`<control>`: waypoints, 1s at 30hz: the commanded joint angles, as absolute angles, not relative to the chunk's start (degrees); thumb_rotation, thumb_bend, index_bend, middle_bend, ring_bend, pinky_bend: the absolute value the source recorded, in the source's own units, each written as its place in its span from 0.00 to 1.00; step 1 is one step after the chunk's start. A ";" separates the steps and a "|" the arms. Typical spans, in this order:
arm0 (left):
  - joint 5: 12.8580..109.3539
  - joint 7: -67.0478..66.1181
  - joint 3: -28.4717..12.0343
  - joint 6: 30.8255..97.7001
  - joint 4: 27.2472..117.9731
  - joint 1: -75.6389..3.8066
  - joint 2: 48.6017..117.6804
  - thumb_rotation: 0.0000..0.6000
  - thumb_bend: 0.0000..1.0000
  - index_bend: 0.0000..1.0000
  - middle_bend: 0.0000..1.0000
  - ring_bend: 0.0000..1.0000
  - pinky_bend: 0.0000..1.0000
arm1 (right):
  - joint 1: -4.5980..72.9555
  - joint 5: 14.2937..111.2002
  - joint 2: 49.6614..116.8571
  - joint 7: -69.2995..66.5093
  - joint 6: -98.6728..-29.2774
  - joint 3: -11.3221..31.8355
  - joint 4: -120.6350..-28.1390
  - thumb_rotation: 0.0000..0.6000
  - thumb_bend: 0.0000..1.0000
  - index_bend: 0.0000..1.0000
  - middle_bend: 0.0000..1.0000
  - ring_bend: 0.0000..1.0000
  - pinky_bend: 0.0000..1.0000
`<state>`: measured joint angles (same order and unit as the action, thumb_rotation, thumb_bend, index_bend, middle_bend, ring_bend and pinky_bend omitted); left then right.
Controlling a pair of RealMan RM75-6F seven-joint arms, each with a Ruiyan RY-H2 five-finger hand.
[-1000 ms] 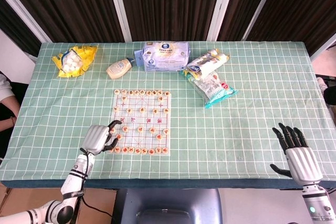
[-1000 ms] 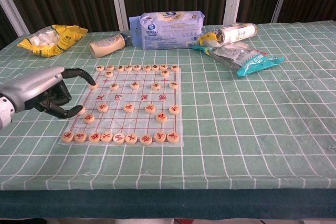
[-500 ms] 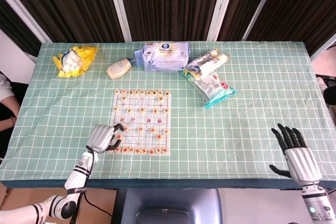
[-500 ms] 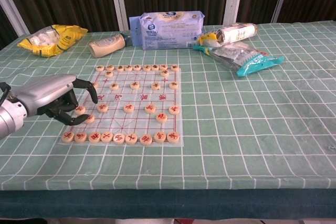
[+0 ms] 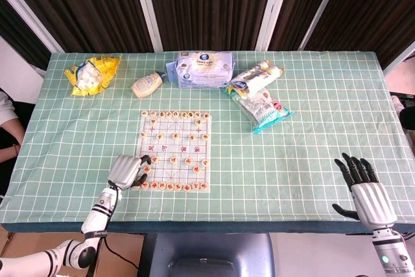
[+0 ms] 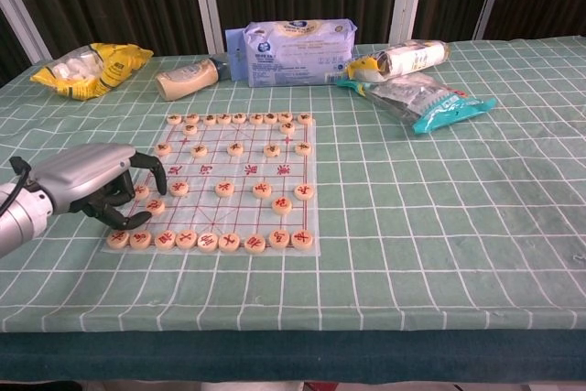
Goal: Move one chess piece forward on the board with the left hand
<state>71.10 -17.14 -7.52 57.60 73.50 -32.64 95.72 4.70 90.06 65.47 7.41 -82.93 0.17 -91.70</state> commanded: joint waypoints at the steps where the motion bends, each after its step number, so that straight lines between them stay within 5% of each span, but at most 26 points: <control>1: 70.77 -17.06 -7.41 57.35 72.67 -32.78 96.12 1.00 0.34 0.44 1.00 1.00 1.00 | 4.71 90.07 65.39 7.31 -82.83 0.11 -91.70 1.00 0.16 0.00 0.00 0.00 0.00; 20: 71.30 -16.04 -7.05 58.33 70.78 -33.01 97.09 1.00 0.33 0.52 1.00 1.00 1.00 | 4.86 90.07 65.22 7.46 -82.26 -0.19 -92.00 1.00 0.16 0.00 0.00 0.00 0.00; 30: 72.14 -17.87 -7.88 60.67 76.76 -33.37 96.38 1.00 0.33 0.53 1.00 1.00 1.00 | 5.09 90.71 65.53 8.11 -81.77 -0.65 -92.29 1.00 0.16 0.00 0.00 0.00 0.00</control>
